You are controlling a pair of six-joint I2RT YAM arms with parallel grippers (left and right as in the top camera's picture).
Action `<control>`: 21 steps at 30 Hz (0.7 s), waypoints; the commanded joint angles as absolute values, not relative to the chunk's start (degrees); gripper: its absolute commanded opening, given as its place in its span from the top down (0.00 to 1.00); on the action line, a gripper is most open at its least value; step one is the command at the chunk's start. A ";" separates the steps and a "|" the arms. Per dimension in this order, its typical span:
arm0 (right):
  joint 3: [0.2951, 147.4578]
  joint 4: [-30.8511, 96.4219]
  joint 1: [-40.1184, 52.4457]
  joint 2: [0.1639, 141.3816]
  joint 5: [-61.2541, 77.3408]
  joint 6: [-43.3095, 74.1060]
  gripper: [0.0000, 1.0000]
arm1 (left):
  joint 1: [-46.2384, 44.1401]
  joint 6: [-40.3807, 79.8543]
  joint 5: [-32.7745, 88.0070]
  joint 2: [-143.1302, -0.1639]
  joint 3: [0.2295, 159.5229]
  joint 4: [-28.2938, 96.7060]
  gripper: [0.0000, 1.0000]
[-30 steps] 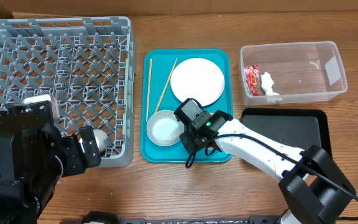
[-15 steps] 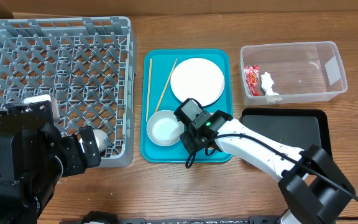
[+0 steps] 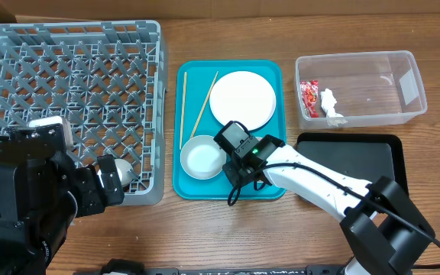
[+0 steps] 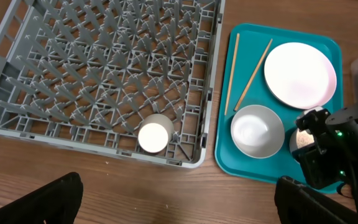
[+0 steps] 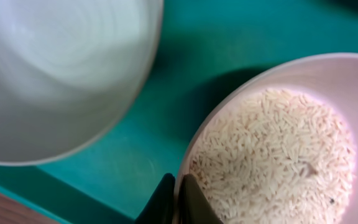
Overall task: Sort waste into correct bins and load items into the dishwasher
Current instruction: 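Grasp the rim of the pink rice bowl with the right gripper, then carry the pink bowl over the black tray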
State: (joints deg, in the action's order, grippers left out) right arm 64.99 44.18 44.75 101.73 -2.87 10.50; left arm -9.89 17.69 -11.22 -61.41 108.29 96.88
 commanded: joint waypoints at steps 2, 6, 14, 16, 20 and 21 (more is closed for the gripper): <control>69.30 47.97 44.14 98.15 -2.50 13.89 0.96 | -9.93 18.46 -12.01 -61.39 108.09 96.77 0.00; 73.03 52.05 41.34 91.22 0.05 17.26 0.96 | -9.93 18.46 -12.01 -61.39 108.09 96.77 0.00; 73.41 58.67 27.29 78.76 17.98 17.17 0.96 | -9.93 18.46 -12.01 -61.39 108.09 96.77 0.00; 73.41 61.76 22.83 77.41 19.77 16.45 0.96 | -9.93 18.46 -12.01 -61.39 108.09 96.77 0.00; 71.96 67.44 13.54 76.99 29.87 9.32 0.96 | -9.93 18.46 -12.01 -61.39 108.09 96.77 0.00; 70.94 67.99 11.92 76.99 31.79 7.73 0.96 | -9.93 18.46 -12.01 -61.39 108.09 96.77 0.00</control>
